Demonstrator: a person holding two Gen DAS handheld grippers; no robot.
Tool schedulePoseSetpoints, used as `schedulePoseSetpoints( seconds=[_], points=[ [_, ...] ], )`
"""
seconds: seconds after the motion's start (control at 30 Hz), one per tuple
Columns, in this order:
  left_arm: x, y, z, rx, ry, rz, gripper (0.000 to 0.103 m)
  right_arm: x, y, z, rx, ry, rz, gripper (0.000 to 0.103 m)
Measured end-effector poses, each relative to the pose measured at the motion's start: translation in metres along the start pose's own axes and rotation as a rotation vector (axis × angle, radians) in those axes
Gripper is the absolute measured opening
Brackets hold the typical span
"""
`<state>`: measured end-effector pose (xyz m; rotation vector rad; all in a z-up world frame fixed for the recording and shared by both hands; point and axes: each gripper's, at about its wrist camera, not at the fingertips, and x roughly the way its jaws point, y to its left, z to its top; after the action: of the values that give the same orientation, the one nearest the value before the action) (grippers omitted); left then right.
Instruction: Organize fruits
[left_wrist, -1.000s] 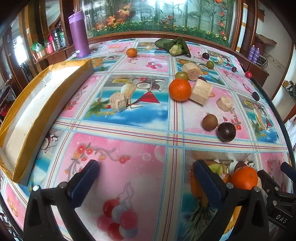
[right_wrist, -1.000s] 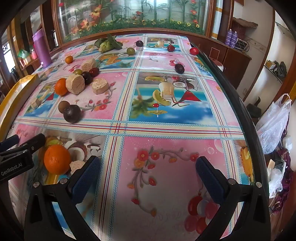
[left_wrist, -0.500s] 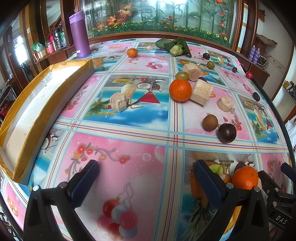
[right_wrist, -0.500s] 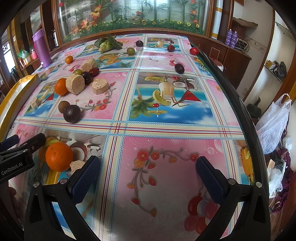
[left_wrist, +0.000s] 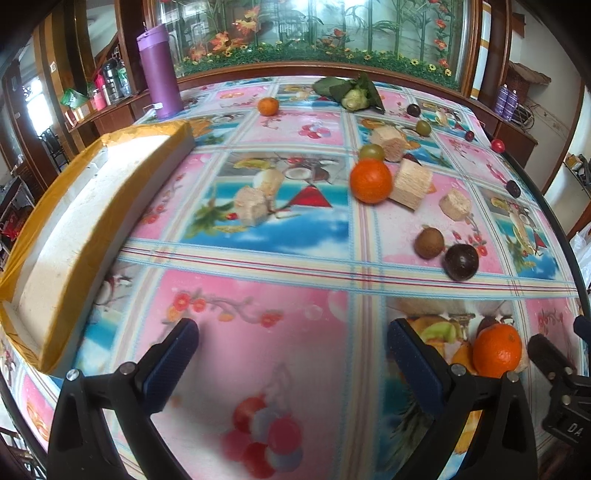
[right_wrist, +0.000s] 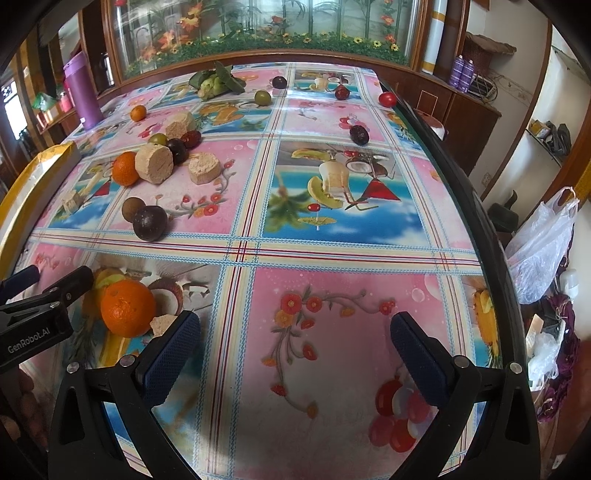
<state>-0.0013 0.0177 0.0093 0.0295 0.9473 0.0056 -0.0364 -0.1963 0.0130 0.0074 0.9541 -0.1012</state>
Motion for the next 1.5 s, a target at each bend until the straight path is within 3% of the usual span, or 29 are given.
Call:
schedulePoseSetpoints(
  seconds=[0.17, 0.53, 0.73, 1.5],
  points=[
    [-0.02, 0.031, 0.011, -0.014, -0.035, 0.061, 0.103, -0.015, 0.008, 0.005, -0.02, 0.0, -0.005, 0.103],
    [-0.062, 0.054, 0.005, -0.046, -0.151, 0.018, 0.103, -0.059, 0.038, 0.011, -0.073, -0.11, 0.015, 0.103],
    [-0.076, 0.047, 0.0, 0.0, -0.214, 0.006, 0.103, -0.066, 0.038, 0.007, -0.04, -0.126, 0.015, 0.103],
    [-0.082, 0.049, -0.002, -0.004, -0.223, -0.038, 0.103, -0.07, 0.044, -0.005, -0.034, -0.122, 0.008, 0.103]
  ],
)
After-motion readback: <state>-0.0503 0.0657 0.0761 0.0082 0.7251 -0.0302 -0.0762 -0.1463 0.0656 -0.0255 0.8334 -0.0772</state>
